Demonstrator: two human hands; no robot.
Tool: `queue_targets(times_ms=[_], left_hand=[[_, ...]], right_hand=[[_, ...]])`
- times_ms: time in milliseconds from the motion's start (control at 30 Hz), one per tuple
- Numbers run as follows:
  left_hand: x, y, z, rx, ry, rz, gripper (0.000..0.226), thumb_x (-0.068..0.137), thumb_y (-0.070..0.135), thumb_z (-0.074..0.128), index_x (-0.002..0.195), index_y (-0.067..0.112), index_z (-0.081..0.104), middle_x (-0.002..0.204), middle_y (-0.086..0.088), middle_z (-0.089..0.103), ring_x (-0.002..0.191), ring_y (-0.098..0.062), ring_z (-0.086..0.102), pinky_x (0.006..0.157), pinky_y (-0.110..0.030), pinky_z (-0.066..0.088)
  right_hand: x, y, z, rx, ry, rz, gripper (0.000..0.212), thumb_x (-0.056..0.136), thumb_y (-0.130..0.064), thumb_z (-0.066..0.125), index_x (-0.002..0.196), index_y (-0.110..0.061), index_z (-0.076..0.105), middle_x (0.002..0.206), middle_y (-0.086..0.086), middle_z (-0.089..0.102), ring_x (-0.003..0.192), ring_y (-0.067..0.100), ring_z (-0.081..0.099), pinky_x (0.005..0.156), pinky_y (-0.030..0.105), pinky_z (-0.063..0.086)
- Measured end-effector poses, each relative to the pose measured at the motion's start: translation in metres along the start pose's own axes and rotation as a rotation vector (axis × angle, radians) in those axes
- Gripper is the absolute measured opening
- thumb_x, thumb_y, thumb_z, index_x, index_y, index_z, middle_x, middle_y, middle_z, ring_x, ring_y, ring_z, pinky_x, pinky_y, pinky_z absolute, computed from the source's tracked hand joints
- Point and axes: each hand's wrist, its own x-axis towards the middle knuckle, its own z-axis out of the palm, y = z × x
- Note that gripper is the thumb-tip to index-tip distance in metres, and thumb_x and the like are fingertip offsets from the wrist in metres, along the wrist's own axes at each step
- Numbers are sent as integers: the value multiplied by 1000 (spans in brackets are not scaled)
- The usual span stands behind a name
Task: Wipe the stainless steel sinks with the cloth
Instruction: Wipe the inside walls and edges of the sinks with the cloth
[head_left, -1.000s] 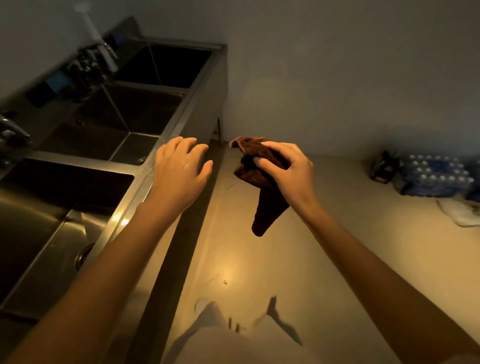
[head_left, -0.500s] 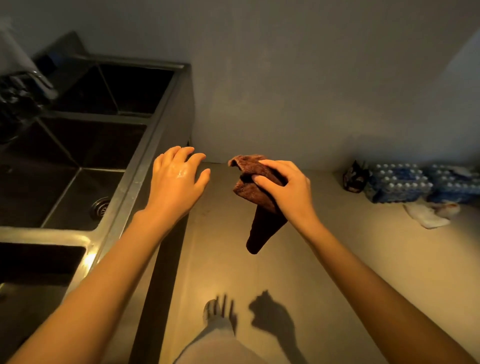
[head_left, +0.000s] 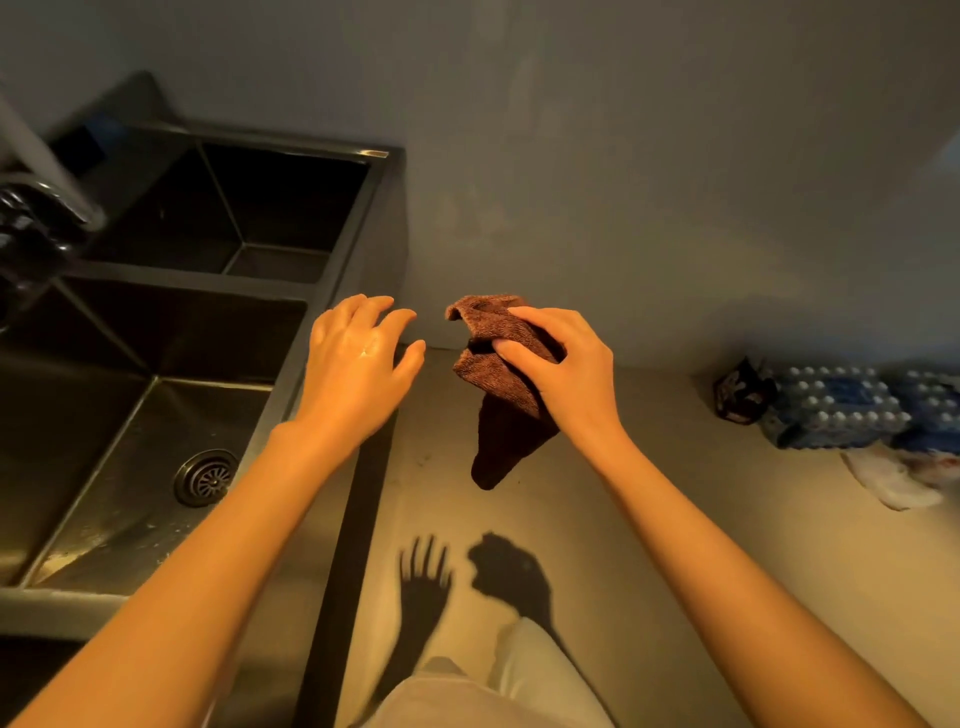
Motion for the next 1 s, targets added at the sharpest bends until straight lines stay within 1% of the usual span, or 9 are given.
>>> queue_targets(times_ms=[133, 300, 433, 600, 767, 833, 867, 933, 1000], left_hand=[[31, -13, 11, 15, -14, -23, 42, 96, 33, 51, 132, 13, 55, 140, -12, 50, 135, -30, 38, 111, -47, 27], [79, -20, 29, 77, -44, -56, 44, 97, 35, 49, 134, 13, 54, 140, -11, 49, 135, -29, 38, 110, -47, 29], [129, -15, 42, 108, -43, -100, 44, 97, 36, 48, 135, 14, 53, 142, -10, 48, 137, -28, 35, 110, -45, 27], [193, 2, 55, 153, -52, -127, 44, 97, 36, 47, 135, 14, 52, 143, -10, 47, 137, -30, 33, 109, -45, 25], [234, 4, 65, 157, -33, -207, 45, 97, 37, 46, 136, 16, 50, 144, -8, 45, 138, -28, 31, 111, -44, 22], [246, 0, 67, 151, -34, -239, 44, 97, 38, 46, 135, 16, 51, 143, -9, 46, 138, -29, 31, 110, -44, 23], [251, -3, 68, 149, -28, -258, 45, 97, 39, 46, 135, 16, 52, 142, -9, 47, 137, -29, 32, 110, -44, 24], [262, -11, 67, 150, -18, -303, 46, 97, 43, 42, 135, 18, 52, 143, -8, 46, 138, -29, 31, 111, -44, 23], [274, -21, 65, 149, -4, -330, 48, 98, 47, 37, 136, 20, 51, 144, -7, 45, 139, -28, 30, 112, -46, 22]], right_hand=[[35, 10, 19, 10, -32, 1, 34, 79, -35, 75, 112, -30, 69, 105, -19, 60, 99, -8, 55, 85, 0, 39], [89, 35, 30, 24, -95, 7, 34, 78, -35, 75, 111, -31, 70, 109, -15, 61, 102, -4, 56, 89, 6, 41], [147, 57, 32, 51, -131, 4, 34, 78, -36, 76, 111, -32, 70, 109, -12, 62, 101, -4, 56, 89, 8, 41], [218, 74, 32, 78, -198, -43, 35, 77, -35, 76, 111, -32, 70, 106, -12, 59, 99, -2, 56, 84, -1, 37], [281, 87, 35, 79, -246, -94, 37, 75, -34, 78, 111, -32, 70, 107, -11, 58, 101, 3, 57, 89, 10, 41], [300, 90, 39, 80, -264, -97, 37, 75, -35, 77, 111, -33, 70, 106, -14, 57, 100, 1, 56, 89, 13, 42], [309, 91, 42, 86, -276, -99, 37, 75, -35, 77, 111, -33, 69, 105, -16, 57, 99, -2, 55, 88, 12, 43], [326, 92, 50, 89, -302, -107, 37, 76, -37, 77, 112, -36, 68, 103, -20, 55, 94, -9, 54, 84, 4, 41], [340, 90, 60, 94, -326, -111, 37, 76, -38, 76, 112, -37, 68, 103, -21, 55, 94, -16, 52, 81, -1, 39]])
